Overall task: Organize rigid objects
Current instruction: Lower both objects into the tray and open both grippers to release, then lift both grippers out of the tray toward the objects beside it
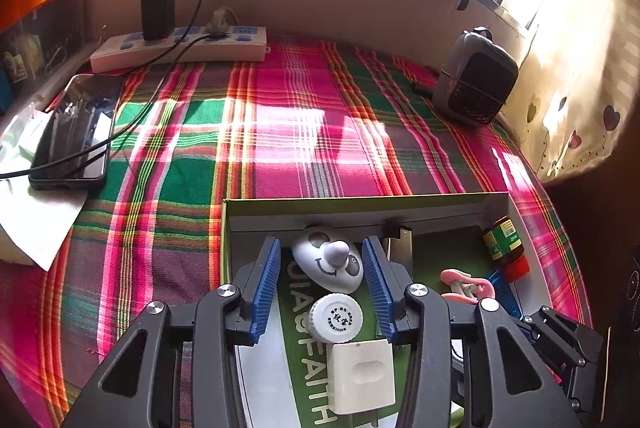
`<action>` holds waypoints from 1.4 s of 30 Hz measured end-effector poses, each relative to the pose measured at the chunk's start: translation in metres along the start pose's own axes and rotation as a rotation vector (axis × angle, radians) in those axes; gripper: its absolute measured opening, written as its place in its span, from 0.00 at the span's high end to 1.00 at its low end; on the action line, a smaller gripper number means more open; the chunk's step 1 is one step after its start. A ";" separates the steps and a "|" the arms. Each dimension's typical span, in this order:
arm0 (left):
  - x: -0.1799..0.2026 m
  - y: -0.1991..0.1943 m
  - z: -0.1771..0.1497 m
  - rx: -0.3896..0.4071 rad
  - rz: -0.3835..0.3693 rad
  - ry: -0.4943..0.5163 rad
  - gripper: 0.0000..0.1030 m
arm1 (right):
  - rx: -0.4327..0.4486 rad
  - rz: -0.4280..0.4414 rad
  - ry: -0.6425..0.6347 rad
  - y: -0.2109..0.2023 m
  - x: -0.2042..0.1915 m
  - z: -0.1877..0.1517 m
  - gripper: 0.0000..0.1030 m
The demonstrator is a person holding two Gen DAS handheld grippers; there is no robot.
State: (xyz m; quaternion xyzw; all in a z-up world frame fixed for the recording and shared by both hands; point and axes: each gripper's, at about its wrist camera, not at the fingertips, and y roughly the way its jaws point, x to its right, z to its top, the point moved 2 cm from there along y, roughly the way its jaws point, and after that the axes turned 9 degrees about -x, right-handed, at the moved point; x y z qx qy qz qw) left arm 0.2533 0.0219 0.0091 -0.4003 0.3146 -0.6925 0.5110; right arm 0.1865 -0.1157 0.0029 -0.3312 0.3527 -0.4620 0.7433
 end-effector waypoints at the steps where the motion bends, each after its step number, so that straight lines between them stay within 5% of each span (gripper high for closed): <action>1: 0.000 -0.001 -0.001 0.001 0.005 0.003 0.58 | 0.001 0.000 0.000 -0.001 0.000 0.000 0.50; 42: -0.003 -0.077 -0.084 0.091 0.088 -0.040 0.54 | 0.067 -0.051 0.034 -0.053 -0.006 -0.037 0.49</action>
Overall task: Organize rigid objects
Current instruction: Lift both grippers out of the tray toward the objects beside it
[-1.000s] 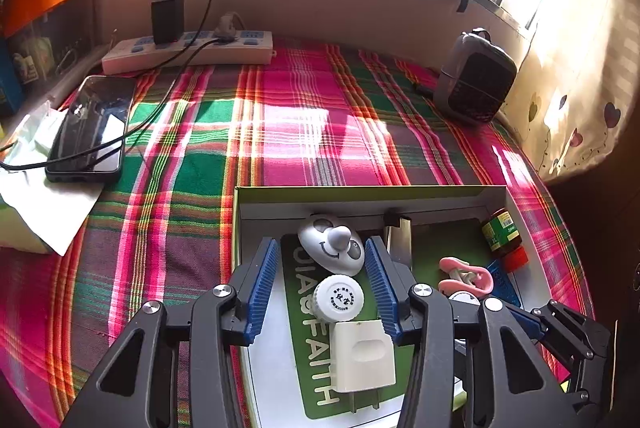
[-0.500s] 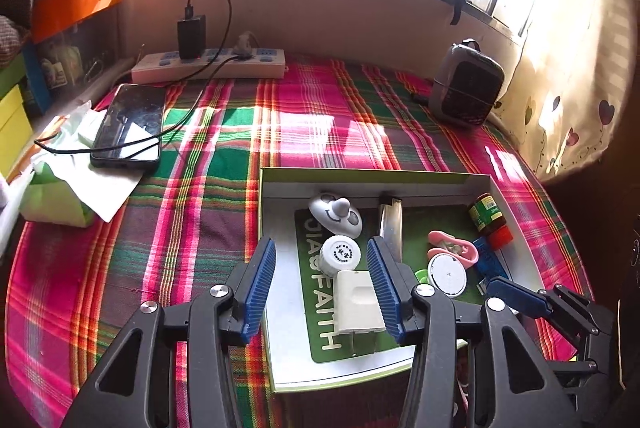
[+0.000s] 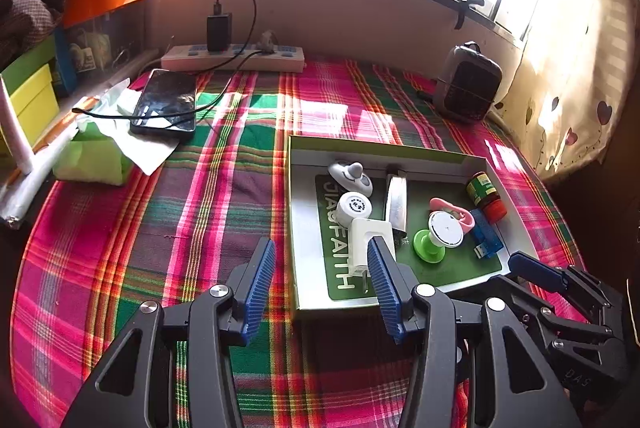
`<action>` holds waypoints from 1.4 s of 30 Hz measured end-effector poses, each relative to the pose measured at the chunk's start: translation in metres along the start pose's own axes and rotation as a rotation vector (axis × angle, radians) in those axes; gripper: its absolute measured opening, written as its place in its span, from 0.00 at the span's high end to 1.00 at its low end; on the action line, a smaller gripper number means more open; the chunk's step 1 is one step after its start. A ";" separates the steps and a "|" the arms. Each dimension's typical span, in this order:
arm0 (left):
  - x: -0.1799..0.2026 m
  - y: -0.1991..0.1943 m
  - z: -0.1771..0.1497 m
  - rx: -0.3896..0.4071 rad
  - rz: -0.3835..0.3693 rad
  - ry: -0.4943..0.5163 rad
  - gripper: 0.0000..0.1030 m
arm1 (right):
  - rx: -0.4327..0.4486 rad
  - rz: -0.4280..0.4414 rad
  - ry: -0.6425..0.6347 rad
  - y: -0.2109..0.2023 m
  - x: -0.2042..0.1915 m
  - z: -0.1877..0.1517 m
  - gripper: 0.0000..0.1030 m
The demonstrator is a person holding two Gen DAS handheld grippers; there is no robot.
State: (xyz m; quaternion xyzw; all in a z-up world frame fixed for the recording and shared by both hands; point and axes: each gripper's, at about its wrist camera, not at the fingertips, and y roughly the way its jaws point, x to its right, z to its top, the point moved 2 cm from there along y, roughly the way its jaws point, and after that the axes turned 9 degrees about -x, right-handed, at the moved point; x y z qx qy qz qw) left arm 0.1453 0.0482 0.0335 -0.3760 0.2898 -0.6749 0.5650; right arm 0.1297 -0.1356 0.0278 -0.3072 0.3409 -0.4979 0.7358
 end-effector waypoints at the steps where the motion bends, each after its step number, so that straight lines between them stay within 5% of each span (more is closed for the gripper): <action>1: 0.000 -0.001 -0.002 -0.003 0.001 -0.002 0.54 | 0.001 -0.002 -0.001 -0.001 0.000 -0.002 0.49; 28: 0.041 0.002 -0.063 -0.104 -0.149 0.047 0.49 | 0.007 -0.074 0.085 -0.024 0.035 -0.040 0.49; 42: 0.071 0.013 -0.070 -0.150 -0.129 0.097 0.49 | 0.004 -0.051 0.094 -0.026 0.043 -0.046 0.49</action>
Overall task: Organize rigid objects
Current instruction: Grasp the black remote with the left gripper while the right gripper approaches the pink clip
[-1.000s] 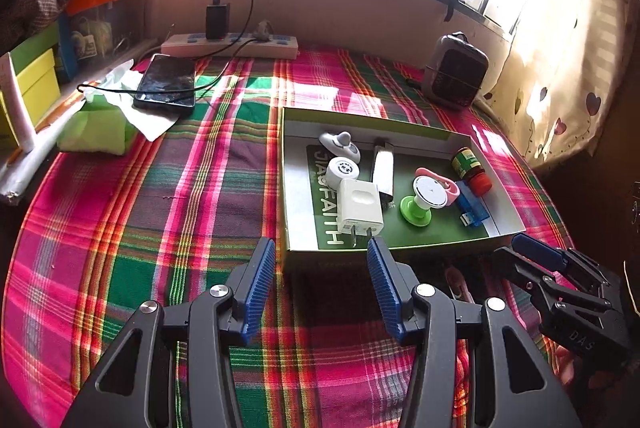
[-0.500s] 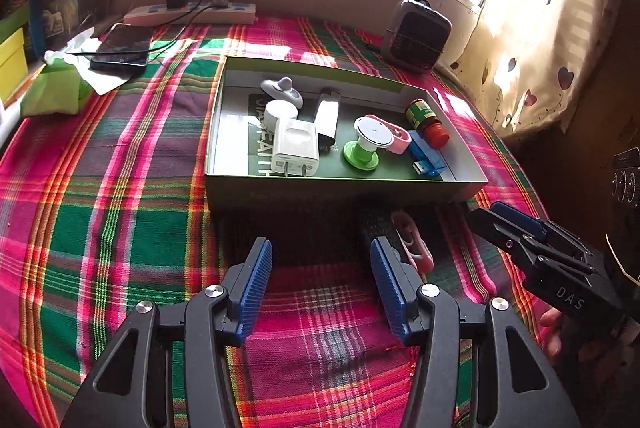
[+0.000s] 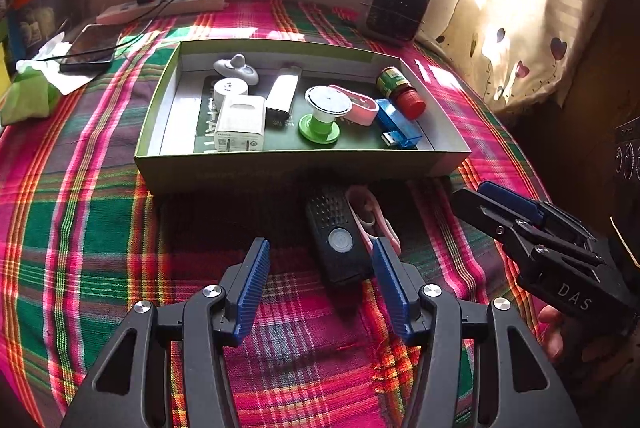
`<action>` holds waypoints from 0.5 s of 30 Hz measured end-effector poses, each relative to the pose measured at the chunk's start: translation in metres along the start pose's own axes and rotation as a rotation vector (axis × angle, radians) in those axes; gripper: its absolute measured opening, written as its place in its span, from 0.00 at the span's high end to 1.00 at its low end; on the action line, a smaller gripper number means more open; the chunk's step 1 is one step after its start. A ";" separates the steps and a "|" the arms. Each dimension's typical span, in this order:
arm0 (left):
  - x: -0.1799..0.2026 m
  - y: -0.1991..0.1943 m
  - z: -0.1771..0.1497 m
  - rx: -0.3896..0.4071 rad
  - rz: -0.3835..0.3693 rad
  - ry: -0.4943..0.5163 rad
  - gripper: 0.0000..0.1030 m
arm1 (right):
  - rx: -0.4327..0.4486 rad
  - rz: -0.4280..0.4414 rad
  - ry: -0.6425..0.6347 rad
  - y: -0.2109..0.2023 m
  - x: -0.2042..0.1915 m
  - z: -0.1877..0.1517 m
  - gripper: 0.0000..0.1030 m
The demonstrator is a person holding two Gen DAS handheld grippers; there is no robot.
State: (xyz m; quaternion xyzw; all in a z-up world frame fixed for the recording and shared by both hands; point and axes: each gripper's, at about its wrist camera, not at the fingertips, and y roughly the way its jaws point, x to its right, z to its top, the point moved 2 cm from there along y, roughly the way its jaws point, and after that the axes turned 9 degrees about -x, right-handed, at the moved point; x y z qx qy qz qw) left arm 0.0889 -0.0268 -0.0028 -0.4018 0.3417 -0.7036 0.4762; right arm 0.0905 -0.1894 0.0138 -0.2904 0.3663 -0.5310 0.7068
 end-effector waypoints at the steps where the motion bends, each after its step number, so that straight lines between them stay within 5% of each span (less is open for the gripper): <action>1: 0.000 0.000 0.000 0.000 0.005 0.002 0.49 | 0.000 0.002 0.000 0.000 0.000 0.000 0.49; 15: 0.004 -0.003 0.002 0.004 0.092 0.017 0.49 | 0.002 0.025 0.004 -0.001 0.003 -0.001 0.49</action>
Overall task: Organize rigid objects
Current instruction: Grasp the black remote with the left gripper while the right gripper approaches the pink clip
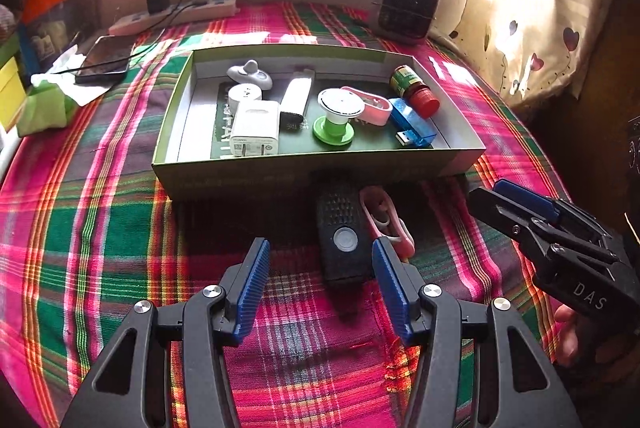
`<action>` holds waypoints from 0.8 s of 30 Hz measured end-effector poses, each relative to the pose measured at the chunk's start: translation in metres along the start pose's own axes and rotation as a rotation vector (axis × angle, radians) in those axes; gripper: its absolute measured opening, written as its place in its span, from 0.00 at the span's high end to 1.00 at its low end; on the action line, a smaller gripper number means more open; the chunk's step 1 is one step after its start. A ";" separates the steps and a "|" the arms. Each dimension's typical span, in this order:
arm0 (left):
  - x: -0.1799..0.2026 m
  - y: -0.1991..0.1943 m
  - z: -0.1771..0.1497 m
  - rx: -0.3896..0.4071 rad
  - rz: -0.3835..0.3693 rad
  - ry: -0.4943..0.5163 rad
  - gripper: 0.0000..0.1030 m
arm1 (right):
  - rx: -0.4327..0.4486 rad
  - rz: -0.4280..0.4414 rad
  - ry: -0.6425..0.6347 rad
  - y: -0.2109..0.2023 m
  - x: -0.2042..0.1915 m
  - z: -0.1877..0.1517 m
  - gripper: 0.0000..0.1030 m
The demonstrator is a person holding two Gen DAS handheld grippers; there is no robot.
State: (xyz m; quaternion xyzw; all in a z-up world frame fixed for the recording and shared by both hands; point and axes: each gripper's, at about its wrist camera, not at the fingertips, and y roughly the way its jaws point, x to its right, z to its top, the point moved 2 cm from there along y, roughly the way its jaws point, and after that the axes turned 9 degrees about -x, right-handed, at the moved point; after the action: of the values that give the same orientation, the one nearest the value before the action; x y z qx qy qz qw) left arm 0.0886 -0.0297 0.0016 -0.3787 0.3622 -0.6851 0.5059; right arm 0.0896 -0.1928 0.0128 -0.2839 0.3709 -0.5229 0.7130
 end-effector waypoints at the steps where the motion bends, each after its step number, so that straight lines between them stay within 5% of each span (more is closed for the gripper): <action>1: 0.002 0.000 0.001 0.003 0.006 0.006 0.49 | 0.000 0.000 0.000 0.000 0.000 0.000 0.49; 24: 0.005 0.007 0.007 -0.022 0.102 0.018 0.49 | -0.005 0.014 0.007 0.002 0.003 0.000 0.49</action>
State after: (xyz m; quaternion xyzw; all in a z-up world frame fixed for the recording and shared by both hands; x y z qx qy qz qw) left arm 0.0972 -0.0365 -0.0008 -0.3590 0.3931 -0.6579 0.5327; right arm 0.0908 -0.1953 0.0103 -0.2814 0.3765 -0.5181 0.7146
